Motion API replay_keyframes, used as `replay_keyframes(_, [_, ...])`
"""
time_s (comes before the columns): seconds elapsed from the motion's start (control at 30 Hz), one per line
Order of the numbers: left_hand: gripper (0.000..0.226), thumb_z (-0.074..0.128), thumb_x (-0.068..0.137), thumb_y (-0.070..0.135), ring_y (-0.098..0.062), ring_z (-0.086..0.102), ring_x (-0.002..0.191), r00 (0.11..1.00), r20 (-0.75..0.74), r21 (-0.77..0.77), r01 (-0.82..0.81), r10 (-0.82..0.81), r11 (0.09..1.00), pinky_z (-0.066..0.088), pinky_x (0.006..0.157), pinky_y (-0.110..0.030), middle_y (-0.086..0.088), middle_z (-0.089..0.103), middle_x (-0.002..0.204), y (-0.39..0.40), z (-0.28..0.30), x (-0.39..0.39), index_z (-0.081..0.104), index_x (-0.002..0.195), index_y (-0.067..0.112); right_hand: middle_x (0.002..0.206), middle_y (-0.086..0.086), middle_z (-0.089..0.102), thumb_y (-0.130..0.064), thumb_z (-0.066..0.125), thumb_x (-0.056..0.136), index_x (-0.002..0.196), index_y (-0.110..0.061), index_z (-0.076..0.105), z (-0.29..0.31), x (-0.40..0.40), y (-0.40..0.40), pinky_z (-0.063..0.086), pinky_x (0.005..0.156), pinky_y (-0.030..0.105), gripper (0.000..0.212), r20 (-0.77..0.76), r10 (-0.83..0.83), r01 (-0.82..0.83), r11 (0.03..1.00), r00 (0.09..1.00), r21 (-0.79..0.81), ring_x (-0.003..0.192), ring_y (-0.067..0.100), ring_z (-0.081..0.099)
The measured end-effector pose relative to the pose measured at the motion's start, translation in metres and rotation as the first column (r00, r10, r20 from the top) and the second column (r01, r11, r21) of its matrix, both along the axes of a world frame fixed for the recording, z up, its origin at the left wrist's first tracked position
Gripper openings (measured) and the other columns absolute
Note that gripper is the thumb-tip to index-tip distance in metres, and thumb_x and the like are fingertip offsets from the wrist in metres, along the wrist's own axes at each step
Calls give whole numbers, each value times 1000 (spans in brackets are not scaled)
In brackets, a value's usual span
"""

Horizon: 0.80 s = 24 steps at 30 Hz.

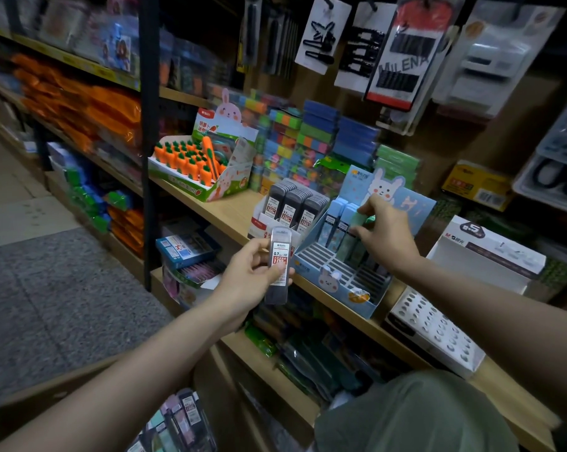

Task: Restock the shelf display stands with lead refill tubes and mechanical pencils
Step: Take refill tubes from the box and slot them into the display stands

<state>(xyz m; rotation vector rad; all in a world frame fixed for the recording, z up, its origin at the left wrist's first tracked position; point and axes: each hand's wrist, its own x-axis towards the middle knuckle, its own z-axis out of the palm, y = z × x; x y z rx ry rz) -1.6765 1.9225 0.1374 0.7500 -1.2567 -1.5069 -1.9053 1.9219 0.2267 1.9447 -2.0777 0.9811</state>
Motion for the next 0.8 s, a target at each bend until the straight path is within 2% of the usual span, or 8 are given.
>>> replay_keyframes(0.13, [29,57,92,-2,-17,71,93,1000,8,-6,-14,14,1000,59,78,-33,-9,68,105,-2,1,2,58,113,18,101,11,63,-14,77,82,97,-12,56,-6,3,-1,54,79,48,26,-97,-29,28,1000,995,-13,91,28,60])
replay_keyframes(0.23, [27,62,91,3,-21,68,99,996,70,-11,-55,56,998,56,88,-41,-5,70,105,-3,2,4,61,110,22,103,13,63,-16,76,82,101,-11,58,-8,6,0,53,76,45,27,-239,-70,60,997,968,-50,92,31,60])
replay_keyframes(0.37, [26,64,90,5,-22,67,102,994,76,1,-85,85,996,57,85,-37,-1,73,104,-3,3,7,61,110,21,114,9,56,-20,73,85,108,-9,61,-5,6,4,53,78,50,28,-295,-67,63,998,953,-23,96,34,60])
replay_keyframes(0.43, [26,64,90,6,-22,68,102,992,83,0,-96,95,995,57,86,-38,1,73,103,-3,4,9,60,111,21,121,7,49,-21,69,88,119,-10,60,-3,5,6,53,82,52,33,-269,-62,59,998,961,-21,96,32,60])
replay_keyframes(0.5, [25,64,91,7,-22,67,103,989,102,-16,-109,110,994,56,89,-40,0,73,104,-3,4,11,60,112,20,120,5,46,-19,64,91,129,-15,55,-4,9,10,53,85,48,39,-194,-16,6,999,981,-54,93,25,59])
replay_keyframes(0.6, [23,63,93,11,-18,66,104,978,151,-84,-131,142,988,54,92,-40,2,73,104,-5,6,14,61,113,23,105,-5,59,-27,62,93,128,-22,53,2,35,13,58,80,35,37,86,153,-157,986,984,46,87,10,62])
replay_keyframes(0.7, [24,62,94,14,-7,66,99,972,181,-152,-121,148,981,54,86,-31,10,73,102,-9,8,16,62,111,30,96,-7,66,-36,65,89,124,-27,54,9,70,9,61,75,33,38,310,318,-377,914,896,152,81,9,69])
replay_keyframes(0.8, [25,62,93,15,1,66,94,969,197,-226,-103,149,969,51,80,-21,15,73,97,-14,12,16,61,106,37,99,-6,67,-34,73,84,116,-30,60,9,92,2,59,78,37,35,220,372,-408,901,902,146,83,12,69])
